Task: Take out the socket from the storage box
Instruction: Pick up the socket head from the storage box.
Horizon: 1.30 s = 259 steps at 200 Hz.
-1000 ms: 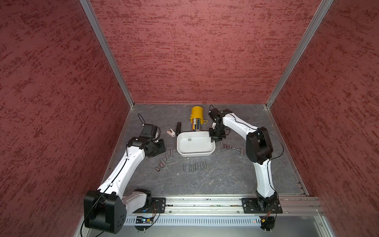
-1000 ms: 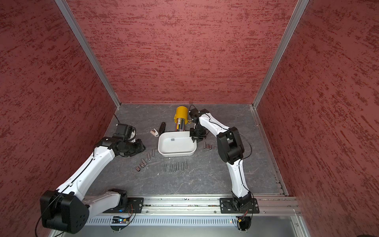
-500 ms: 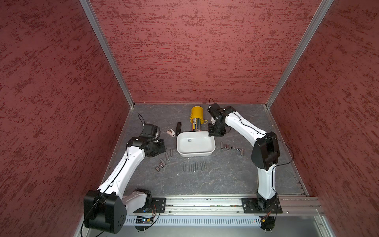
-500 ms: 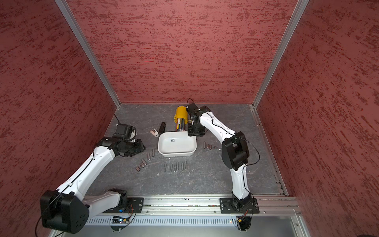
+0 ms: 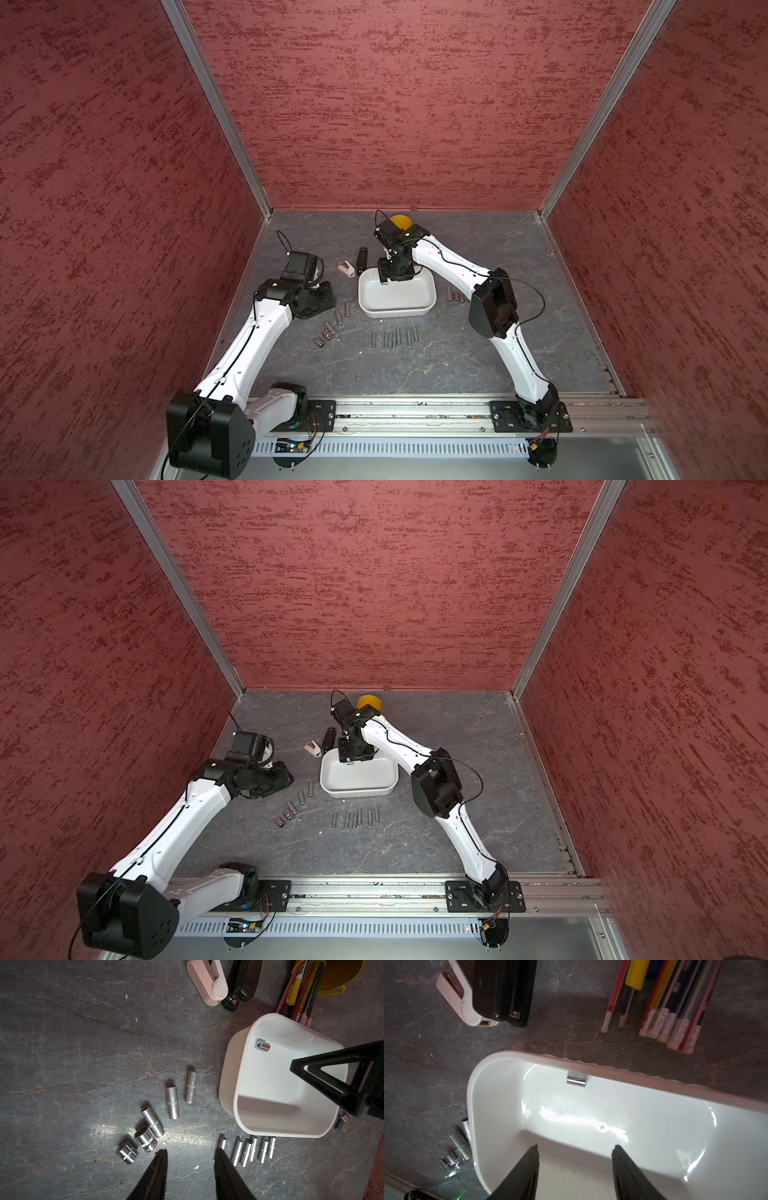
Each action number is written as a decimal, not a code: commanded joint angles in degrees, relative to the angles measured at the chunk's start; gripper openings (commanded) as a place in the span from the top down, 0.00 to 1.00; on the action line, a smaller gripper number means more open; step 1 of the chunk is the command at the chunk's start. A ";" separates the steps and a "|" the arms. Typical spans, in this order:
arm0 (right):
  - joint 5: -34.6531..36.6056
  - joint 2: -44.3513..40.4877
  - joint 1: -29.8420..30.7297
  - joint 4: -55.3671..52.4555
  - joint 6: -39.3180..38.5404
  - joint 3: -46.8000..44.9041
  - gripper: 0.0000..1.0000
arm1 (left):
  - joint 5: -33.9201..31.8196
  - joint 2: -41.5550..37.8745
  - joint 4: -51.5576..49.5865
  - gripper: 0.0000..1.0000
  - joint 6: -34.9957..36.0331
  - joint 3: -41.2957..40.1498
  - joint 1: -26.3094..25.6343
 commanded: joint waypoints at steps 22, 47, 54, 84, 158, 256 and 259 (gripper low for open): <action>3.50 3.23 0.59 1.82 1.64 4.11 0.40 | -2.61 -1.99 -1.14 0.60 -0.89 0.82 0.40; 4.27 5.19 0.66 2.26 1.82 5.46 0.41 | -2.73 -2.63 -1.15 0.59 -0.94 0.91 0.73; 4.44 5.78 0.67 2.31 1.86 5.82 0.41 | -2.73 -2.63 -1.12 0.59 -0.81 0.97 0.79; 5.17 8.22 0.59 2.22 1.85 7.27 0.43 | -2.62 -2.41 -1.23 0.59 -0.73 0.90 0.99; 5.78 12.30 0.98 3.77 2.25 8.48 0.50 | -2.41 -1.22 -1.36 0.59 -0.40 1.21 1.08; 5.36 13.88 1.03 3.14 1.28 9.62 0.71 | -2.64 -1.57 -1.03 0.59 -0.80 0.47 1.08; 5.25 13.85 1.03 3.09 1.17 9.58 0.72 | -2.61 -1.56 -1.05 0.59 -0.80 0.49 1.08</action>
